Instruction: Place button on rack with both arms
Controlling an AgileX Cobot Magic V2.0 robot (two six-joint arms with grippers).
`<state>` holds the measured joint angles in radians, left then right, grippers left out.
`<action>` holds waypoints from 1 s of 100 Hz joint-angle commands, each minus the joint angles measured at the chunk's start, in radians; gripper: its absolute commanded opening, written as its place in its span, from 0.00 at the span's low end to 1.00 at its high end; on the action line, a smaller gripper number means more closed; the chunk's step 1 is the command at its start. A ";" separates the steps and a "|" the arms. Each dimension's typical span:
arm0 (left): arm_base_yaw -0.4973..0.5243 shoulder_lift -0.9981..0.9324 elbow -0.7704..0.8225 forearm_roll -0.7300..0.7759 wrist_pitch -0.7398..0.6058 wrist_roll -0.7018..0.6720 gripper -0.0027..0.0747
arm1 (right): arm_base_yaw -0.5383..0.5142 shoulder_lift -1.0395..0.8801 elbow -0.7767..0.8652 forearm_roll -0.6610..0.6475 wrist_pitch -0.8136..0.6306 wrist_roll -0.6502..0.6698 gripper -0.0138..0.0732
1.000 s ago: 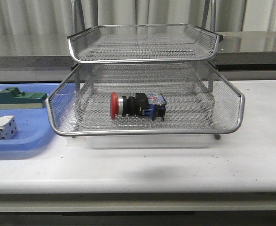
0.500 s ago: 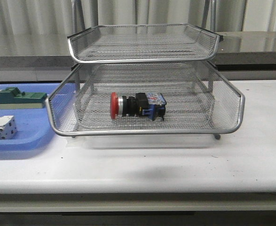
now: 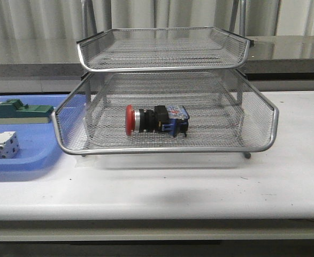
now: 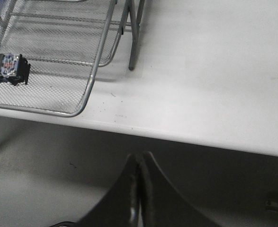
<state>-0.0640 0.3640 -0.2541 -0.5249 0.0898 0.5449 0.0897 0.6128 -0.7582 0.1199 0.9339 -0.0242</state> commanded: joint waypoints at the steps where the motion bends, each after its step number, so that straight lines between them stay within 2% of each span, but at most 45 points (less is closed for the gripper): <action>1: 0.002 0.005 -0.028 -0.012 -0.070 -0.009 0.01 | -0.004 0.035 -0.029 0.028 -0.083 -0.064 0.08; 17: 0.002 0.005 -0.026 -0.012 -0.070 -0.009 0.01 | -0.003 0.138 -0.029 0.172 -0.083 -0.253 0.08; 42: 0.002 0.005 -0.019 -0.012 -0.070 -0.009 0.01 | 0.011 0.335 -0.029 0.517 -0.081 -0.713 0.08; 55: 0.002 0.005 -0.019 -0.012 -0.070 -0.009 0.01 | 0.090 0.433 -0.029 0.566 -0.080 -0.899 0.08; 74: 0.002 0.005 -0.019 -0.012 -0.070 -0.009 0.01 | 0.240 0.559 -0.029 0.566 -0.135 -0.979 0.08; 100: 0.002 0.005 -0.019 -0.012 -0.070 -0.009 0.01 | 0.417 0.694 -0.029 0.512 -0.355 -0.981 0.08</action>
<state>-0.0640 0.3640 -0.2447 -0.5249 0.0883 0.5432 0.4627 1.2959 -0.7582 0.6344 0.6765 -0.9889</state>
